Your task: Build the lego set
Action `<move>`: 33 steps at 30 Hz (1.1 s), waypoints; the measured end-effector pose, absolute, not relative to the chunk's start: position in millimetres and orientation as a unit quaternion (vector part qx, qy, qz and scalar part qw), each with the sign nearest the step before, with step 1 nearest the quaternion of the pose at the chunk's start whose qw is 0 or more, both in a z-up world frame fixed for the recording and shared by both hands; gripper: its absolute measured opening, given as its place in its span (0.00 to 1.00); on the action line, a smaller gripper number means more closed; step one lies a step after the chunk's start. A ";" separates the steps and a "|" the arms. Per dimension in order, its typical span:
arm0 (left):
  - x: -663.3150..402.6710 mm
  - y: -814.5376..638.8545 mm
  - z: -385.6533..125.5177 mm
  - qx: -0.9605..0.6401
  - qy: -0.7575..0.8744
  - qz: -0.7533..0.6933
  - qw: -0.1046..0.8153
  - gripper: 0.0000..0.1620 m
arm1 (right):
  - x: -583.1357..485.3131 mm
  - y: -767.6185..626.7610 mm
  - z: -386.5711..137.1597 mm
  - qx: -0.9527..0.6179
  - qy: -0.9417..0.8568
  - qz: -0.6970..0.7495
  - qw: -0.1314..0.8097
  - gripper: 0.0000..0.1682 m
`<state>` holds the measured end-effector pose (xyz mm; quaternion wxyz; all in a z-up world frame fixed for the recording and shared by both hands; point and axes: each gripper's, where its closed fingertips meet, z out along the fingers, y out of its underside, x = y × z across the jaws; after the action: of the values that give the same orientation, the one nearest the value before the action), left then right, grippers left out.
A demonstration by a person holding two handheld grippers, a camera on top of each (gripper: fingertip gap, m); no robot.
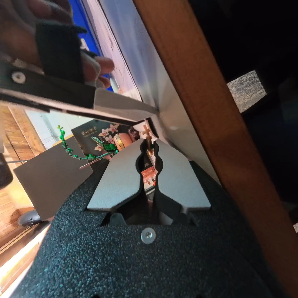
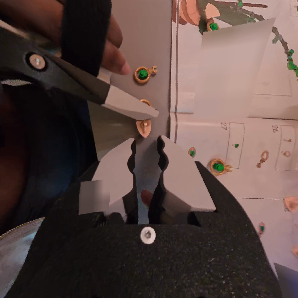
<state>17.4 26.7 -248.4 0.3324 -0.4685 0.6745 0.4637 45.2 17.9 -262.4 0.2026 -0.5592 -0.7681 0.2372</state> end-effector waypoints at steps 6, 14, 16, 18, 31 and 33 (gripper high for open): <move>20.5 23.2 -243.7 -0.464 0.662 0.465 0.362 0.04 | 42.0 9.2 -258.6 -0.565 -0.729 0.332 0.198 0.06; 23.6 19.8 -241.6 -0.441 0.671 0.462 0.376 0.04 | 44.7 6.1 -259.9 -0.550 -0.748 0.321 0.190 0.04; 23.2 19.9 -241.8 -0.443 0.671 0.463 0.373 0.04 | 43.6 6.1 -261.8 -0.549 -0.750 0.315 0.191 0.04; 21.1 20.3 -242.1 -0.452 0.666 0.466 0.366 0.05 | 42.9 7.6 -260.0 -0.555 -0.744 0.320 0.193 0.04; 13.0 19.1 -239.1 -0.469 0.650 0.463 0.379 0.06 | 38.0 7.1 -245.8 -0.530 -0.753 0.302 0.247 0.07; 7.0 21.1 -230.1 -0.513 0.617 0.434 0.410 0.06 | 37.6 10.9 -235.1 -0.486 -0.769 0.282 0.303 0.12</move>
<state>7.0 21.1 -230.1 0.4095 -0.5134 0.6169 0.4338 37.6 10.9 -235.1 0.3032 -0.4863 -0.7693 0.2824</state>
